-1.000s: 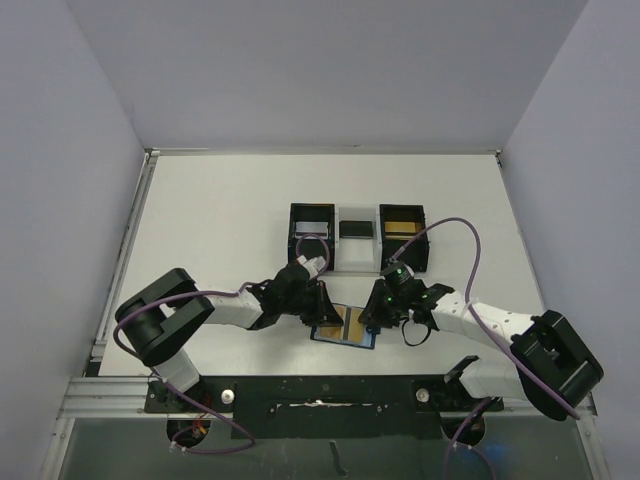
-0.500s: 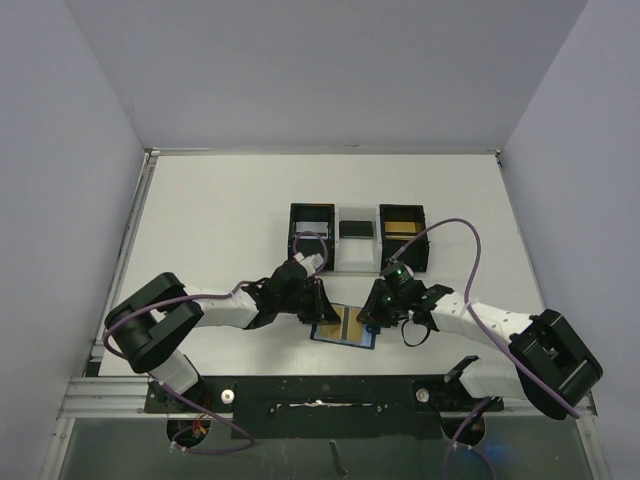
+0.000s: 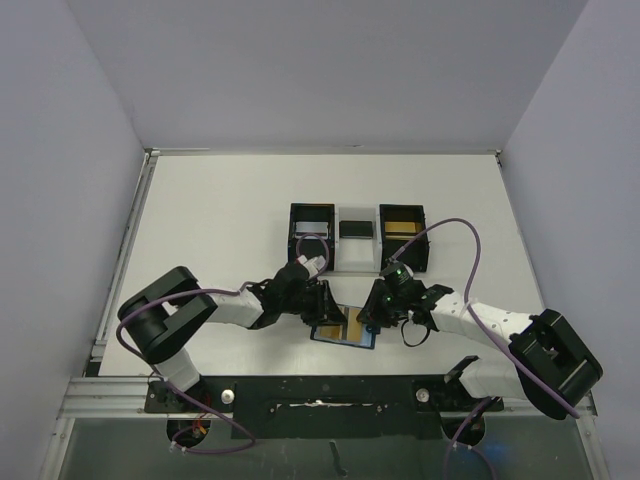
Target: Take the credit cards out of the card holder
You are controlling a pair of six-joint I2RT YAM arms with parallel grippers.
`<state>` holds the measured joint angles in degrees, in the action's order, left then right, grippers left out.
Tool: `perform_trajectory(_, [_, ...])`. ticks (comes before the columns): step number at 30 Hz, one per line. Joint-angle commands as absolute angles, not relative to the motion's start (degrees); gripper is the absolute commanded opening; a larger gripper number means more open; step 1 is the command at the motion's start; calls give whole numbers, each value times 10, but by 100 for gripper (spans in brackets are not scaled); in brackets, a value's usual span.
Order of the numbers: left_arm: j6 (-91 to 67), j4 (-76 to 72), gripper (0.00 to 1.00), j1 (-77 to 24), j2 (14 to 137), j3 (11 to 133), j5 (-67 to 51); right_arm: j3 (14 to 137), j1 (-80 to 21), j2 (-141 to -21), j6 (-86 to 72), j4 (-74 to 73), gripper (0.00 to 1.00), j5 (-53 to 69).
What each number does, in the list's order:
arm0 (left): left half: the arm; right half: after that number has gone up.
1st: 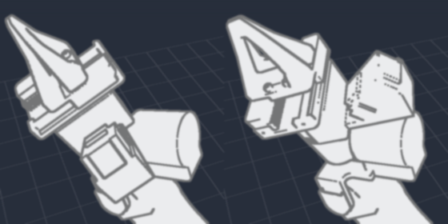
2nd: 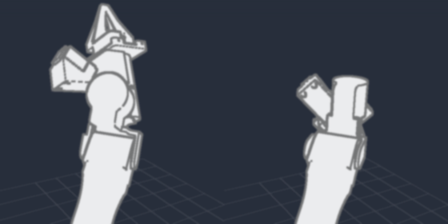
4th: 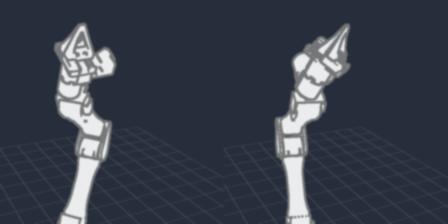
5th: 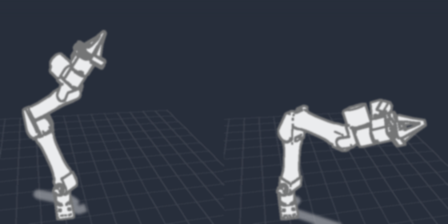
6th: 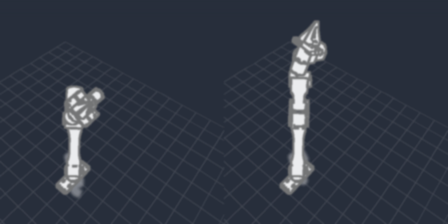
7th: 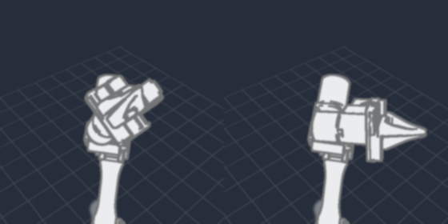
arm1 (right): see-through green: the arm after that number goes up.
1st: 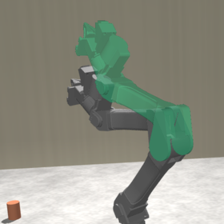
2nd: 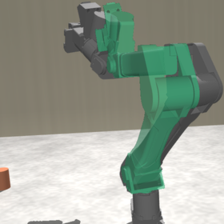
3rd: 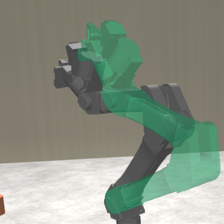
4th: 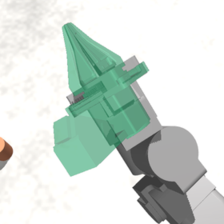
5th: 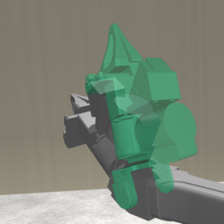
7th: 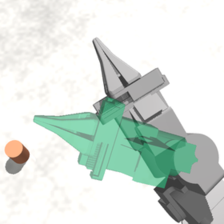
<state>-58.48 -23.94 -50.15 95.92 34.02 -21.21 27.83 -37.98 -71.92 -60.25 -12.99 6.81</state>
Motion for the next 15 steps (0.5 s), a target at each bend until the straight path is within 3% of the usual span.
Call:
perform_trajectory(1, [-598, -297, 24, -499, 971, 341, -232, 258, -384, -731, -593, -153, 20, 39])
perform_trajectory(6, [-602, -305, 0, -498, 963, 335, -233, 250, -384, -730, -598, -150, 20, 38])
perform_trajectory(15, [-595, -281, 0, -486, 930, 323, -219, 247, -384, -722, -599, -161, 20, 28])
